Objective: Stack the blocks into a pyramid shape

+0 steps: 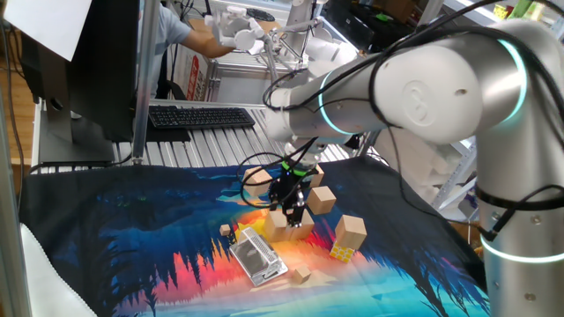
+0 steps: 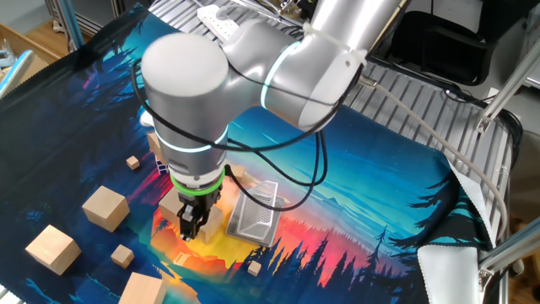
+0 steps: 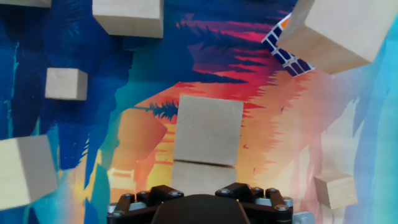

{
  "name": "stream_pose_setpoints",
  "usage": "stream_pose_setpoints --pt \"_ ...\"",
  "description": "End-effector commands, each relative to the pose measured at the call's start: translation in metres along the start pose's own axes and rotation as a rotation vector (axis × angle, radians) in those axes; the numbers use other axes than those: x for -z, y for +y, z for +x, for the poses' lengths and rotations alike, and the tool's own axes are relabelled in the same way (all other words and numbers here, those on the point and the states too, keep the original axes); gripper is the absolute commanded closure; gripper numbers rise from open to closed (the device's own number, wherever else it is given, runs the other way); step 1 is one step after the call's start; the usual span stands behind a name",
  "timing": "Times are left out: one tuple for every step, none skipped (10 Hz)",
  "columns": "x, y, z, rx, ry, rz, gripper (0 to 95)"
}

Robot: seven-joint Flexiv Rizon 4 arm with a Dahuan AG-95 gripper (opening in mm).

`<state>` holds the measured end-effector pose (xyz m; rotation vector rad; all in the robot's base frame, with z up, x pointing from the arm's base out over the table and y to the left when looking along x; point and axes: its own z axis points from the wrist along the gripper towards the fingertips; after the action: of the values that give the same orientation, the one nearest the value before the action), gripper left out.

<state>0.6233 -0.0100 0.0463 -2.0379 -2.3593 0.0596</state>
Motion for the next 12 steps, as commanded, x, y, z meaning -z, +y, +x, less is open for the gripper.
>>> stream_pose_setpoints --pt "0.011 0.003 -0.003 0.017 -0.002 0.003 19.0" --pt "0.015 0.005 -0.005 0.025 0.001 0.005 19.0" --pt "0.02 0.007 -0.008 0.04 0.003 0.009 19.0" --pt "0.023 0.008 -0.011 0.054 0.006 0.01 19.0" --pt "0.026 0.008 -0.013 0.066 0.004 0.011 19.0" --pt "0.029 0.009 -0.016 0.081 0.003 0.012 19.0" --pt "0.031 0.01 -0.018 0.094 0.002 0.012 19.0" --pt "0.034 0.011 -0.021 0.115 0.0 0.012 19.0" --pt "0.04 0.016 -0.025 0.15 0.0 0.013 19.0" --pt "0.044 0.02 -0.03 0.181 -0.001 0.015 19.0" --pt "0.049 0.025 -0.035 0.226 -0.002 0.017 19.0" --pt "0.053 0.03 -0.042 0.253 -0.003 0.02 19.0"
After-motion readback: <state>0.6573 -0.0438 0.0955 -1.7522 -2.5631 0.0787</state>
